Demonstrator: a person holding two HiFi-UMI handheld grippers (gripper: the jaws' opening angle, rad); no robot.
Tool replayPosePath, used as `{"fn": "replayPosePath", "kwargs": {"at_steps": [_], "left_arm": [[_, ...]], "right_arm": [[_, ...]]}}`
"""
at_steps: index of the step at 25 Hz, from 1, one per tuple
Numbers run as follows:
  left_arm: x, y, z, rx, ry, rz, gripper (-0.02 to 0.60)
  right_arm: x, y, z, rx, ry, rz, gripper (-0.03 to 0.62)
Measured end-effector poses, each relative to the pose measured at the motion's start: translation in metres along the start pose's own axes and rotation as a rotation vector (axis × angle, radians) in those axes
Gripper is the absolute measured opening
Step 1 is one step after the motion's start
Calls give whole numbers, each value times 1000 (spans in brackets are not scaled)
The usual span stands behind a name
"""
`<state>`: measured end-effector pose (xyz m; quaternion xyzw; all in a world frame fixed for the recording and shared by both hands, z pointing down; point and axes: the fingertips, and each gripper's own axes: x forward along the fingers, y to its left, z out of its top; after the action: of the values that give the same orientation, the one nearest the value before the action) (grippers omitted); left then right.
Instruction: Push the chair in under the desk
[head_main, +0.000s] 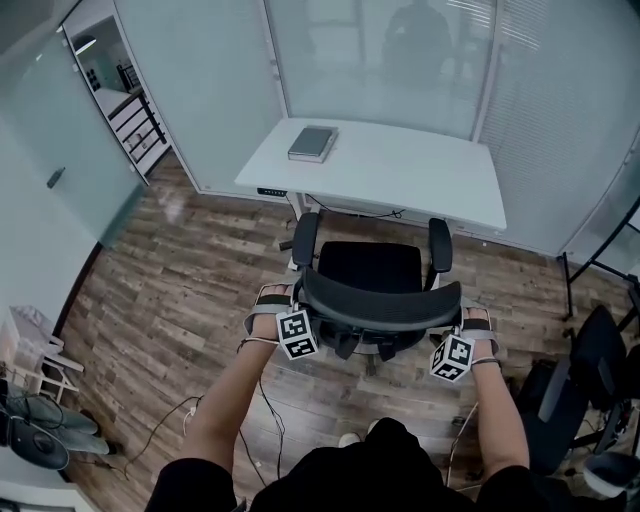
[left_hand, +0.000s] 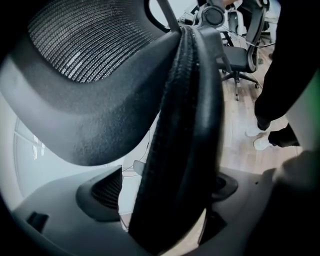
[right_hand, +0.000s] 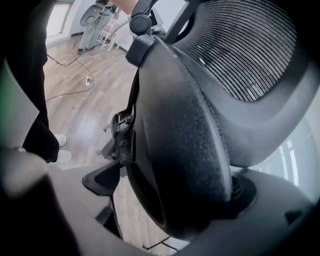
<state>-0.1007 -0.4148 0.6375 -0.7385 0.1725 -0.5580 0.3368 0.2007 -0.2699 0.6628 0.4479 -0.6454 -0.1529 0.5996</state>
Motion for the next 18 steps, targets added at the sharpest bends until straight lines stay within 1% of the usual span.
{"fn": "replayPosePath", "kwargs": {"at_steps": [4,12,18], "left_arm": [[12,14,-6,6,-4,5,491],[42,42,-3,25,-11,-6,491],[63,66,-16,26,-2,-11,491]], "right_arm": [[15,-11,7,-2,-1,-1,551],[40,-32,6,6,13,-3,551],[66,-48,20,8,12,-2,551]]}}
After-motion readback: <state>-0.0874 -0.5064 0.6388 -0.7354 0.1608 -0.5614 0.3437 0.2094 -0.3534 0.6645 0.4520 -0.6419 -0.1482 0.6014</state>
